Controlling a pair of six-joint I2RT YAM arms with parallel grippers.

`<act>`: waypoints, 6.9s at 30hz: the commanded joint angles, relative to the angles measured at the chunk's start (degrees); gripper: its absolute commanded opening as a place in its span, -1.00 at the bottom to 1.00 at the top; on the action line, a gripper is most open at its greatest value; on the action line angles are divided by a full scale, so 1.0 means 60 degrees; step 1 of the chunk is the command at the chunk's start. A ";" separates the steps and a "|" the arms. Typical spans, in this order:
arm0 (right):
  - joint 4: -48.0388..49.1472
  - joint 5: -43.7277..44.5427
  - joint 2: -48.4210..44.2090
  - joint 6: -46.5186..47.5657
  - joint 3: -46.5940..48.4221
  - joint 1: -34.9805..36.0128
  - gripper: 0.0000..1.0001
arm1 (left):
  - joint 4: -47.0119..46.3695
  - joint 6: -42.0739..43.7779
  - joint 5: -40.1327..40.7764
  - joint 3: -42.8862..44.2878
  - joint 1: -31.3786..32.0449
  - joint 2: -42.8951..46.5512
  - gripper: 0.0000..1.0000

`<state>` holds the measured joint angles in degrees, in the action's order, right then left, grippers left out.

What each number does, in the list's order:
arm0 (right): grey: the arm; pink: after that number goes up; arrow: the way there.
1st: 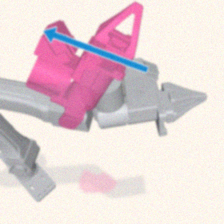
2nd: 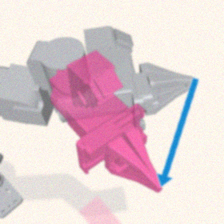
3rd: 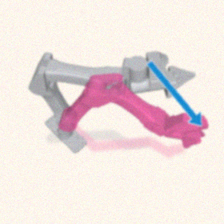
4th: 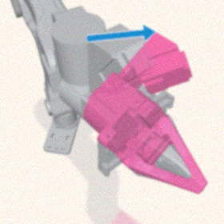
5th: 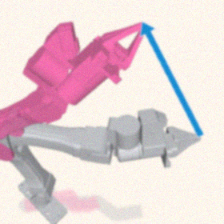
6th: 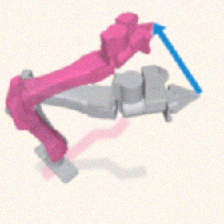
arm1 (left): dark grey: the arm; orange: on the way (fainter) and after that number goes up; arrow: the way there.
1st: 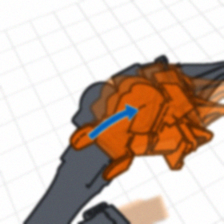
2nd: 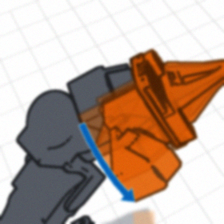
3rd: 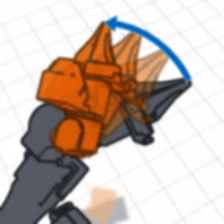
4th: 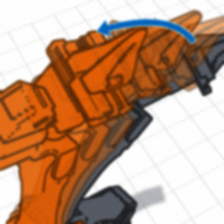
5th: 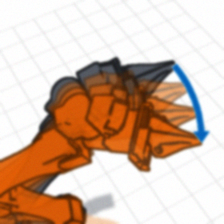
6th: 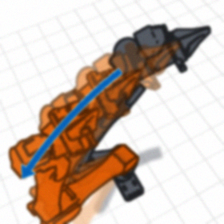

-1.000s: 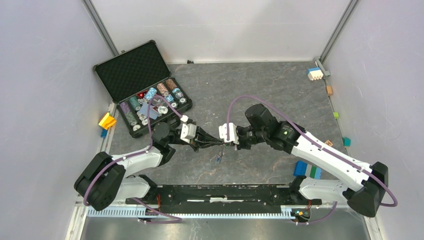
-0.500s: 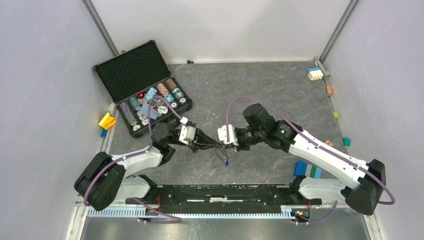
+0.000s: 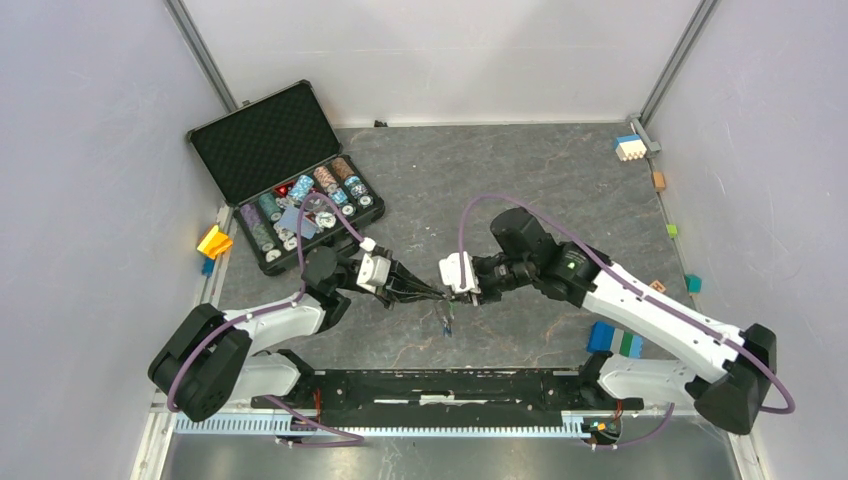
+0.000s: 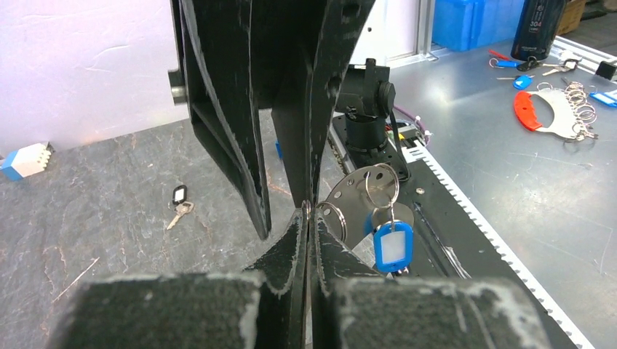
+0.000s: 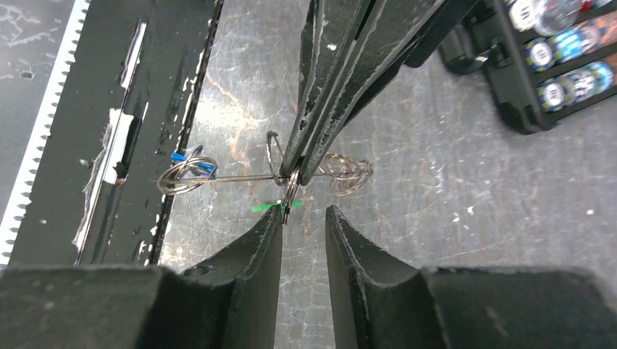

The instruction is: Put the keys on the keyring

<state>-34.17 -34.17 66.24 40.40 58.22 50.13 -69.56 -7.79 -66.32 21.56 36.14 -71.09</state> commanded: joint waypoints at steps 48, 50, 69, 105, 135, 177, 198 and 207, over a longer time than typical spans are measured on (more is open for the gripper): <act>0.2368 -0.0639 -0.0983 -0.0811 -0.1251 -0.0089 -0.75 | -0.1132 -0.0880 0.0346 0.0144 0.0056 0.0148 -0.95; 0.2363 -0.0635 -0.1005 -0.0816 -0.1251 -0.0086 -0.77 | -0.1124 -0.0869 0.0350 0.0141 0.0067 0.0144 -0.96; 0.2405 -0.1070 -0.1144 -0.0973 -0.1262 -0.0252 -0.71 | -0.1076 -0.0781 0.0390 0.0114 0.0056 0.0093 -0.96; 0.2696 -0.1133 -0.1365 -0.1120 -0.1495 -0.0516 -1.00 | -0.1001 -0.0674 0.0448 0.0032 0.0035 0.0062 -0.96; -0.1177 0.3816 0.0289 -0.0451 0.1078 0.0731 -1.00 | 0.5899 0.3778 0.1323 0.1579 -0.0200 0.0531 0.06; -0.1496 0.4119 0.1168 -0.0475 0.1928 0.1280 -1.00 | 0.2586 0.2133 0.1309 0.0892 0.0202 -0.0458 -0.42; -0.1421 0.3994 0.1222 -0.0544 0.1910 0.1284 -1.00 | 0.2350 0.1726 0.1600 0.0946 0.0334 -0.0633 -0.61; -0.1382 0.4004 0.1233 -0.0565 0.1842 0.1277 -1.00 | 0.2477 0.1716 0.1428 0.0932 0.0334 -0.0620 -0.95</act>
<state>-44.80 -8.86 73.25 37.36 67.53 57.63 -52.42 3.64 -58.39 26.89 37.87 -74.65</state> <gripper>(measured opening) 0.011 0.067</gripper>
